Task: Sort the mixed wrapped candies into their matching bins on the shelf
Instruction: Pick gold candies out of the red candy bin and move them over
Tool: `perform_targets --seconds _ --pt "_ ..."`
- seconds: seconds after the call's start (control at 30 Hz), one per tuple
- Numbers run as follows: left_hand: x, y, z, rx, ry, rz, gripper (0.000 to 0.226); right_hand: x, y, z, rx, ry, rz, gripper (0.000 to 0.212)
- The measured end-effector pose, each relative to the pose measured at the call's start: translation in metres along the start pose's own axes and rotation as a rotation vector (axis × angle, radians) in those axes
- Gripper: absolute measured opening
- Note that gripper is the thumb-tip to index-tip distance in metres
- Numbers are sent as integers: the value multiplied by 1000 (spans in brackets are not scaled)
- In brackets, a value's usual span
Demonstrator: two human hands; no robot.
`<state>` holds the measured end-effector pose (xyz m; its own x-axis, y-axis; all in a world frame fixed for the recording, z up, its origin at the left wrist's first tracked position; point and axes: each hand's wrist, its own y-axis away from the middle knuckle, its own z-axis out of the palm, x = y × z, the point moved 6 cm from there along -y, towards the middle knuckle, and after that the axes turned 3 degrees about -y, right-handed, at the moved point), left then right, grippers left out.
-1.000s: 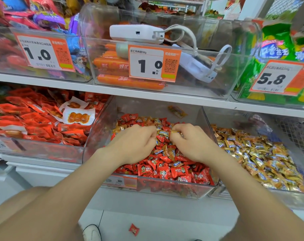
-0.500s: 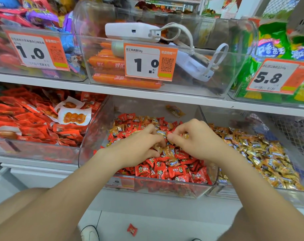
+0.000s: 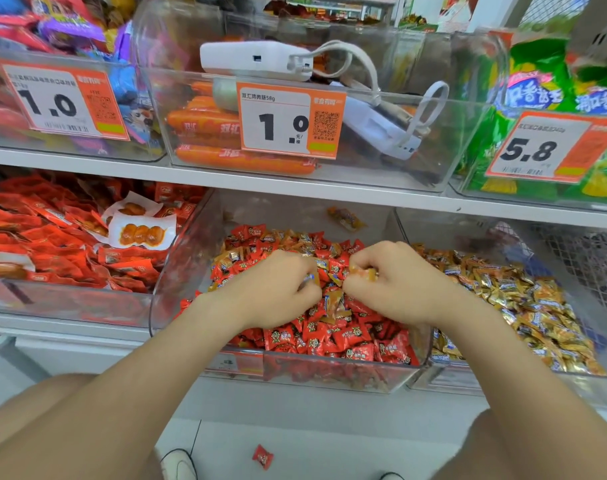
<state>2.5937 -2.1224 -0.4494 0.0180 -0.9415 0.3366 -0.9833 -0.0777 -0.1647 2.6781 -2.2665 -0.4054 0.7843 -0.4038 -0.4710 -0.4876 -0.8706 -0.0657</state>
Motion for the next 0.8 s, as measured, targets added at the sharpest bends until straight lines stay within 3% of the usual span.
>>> perform_targets --seconds 0.13,0.2,0.23,0.3,0.4,0.47,0.57,0.7,0.8 --pt "4 -1 -13 169 -80 -49 55 7 -2 -4 100 31 -2 55" --pt "3 -3 -10 178 -113 -46 61 15 -4 -4 129 52 -9 38" --pt "3 -4 -7 158 -92 -29 54 18 -4 -3 128 69 -1 28" --pt "6 -6 1 76 -36 17 34 19 -4 -5 147 93 -11 30" --pt "12 -7 18 -108 -6 46 35 20 -3 -6 142 71 -15 25" --pt "12 -8 21 -147 4 22 36 22 -6 -5 130 67 -10 36" --pt "10 -7 10 -68 42 -24 29 25 -8 1 113 133 5 43" --pt "1 5 -13 31 119 -135 21 21 -12 13 60 220 3 24" --pt "-10 12 -31 85 129 -252 4 18 -13 18 32 266 40 45"
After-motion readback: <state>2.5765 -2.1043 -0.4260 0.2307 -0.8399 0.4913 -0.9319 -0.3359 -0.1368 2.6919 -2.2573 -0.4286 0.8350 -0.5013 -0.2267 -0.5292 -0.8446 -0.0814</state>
